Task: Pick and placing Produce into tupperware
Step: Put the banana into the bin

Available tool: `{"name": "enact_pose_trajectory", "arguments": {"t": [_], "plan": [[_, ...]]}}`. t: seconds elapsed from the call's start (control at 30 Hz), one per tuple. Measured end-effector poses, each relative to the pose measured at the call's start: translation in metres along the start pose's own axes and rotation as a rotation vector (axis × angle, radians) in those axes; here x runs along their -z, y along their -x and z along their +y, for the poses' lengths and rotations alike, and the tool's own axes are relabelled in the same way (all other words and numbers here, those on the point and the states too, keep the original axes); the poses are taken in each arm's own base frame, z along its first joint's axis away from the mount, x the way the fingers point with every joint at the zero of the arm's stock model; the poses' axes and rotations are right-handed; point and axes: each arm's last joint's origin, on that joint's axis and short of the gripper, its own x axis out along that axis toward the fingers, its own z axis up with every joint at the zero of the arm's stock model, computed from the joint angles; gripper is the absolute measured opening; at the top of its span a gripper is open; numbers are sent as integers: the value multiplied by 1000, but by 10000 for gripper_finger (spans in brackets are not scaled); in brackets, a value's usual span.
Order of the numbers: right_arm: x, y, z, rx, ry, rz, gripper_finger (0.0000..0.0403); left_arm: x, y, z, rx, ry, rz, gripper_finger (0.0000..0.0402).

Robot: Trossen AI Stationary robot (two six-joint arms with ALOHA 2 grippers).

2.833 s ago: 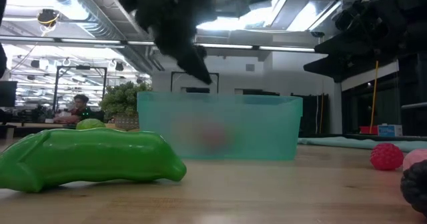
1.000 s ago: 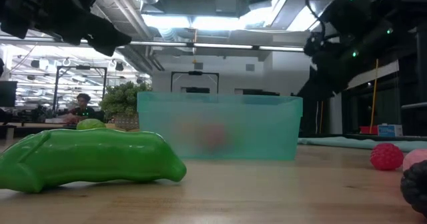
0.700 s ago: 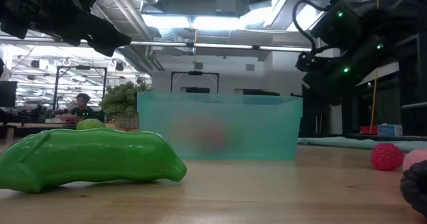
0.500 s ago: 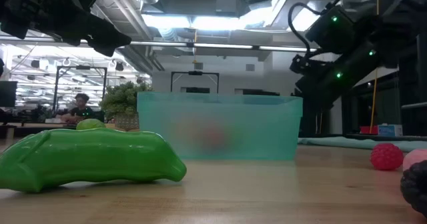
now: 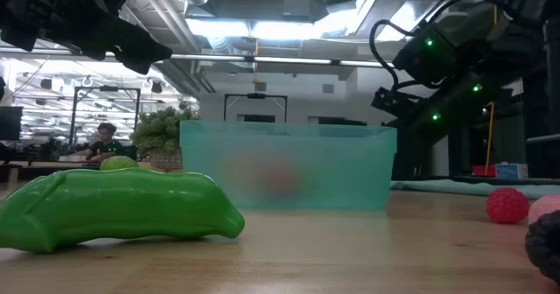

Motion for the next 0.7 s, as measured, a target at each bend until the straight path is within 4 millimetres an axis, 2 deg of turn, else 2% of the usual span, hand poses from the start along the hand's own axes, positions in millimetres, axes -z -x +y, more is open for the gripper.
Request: {"name": "enact_pose_trajectory", "arguments": {"t": [0.43, 0.7], "plan": [[-16, -36, 1, 36, -2, 79, 316, 0, 0, 0, -4, 0, 0, 220], [-28, -41, -1, 48, 27, 130, 311, 0, 0, 0, -4, 0, 3, 220]]}}
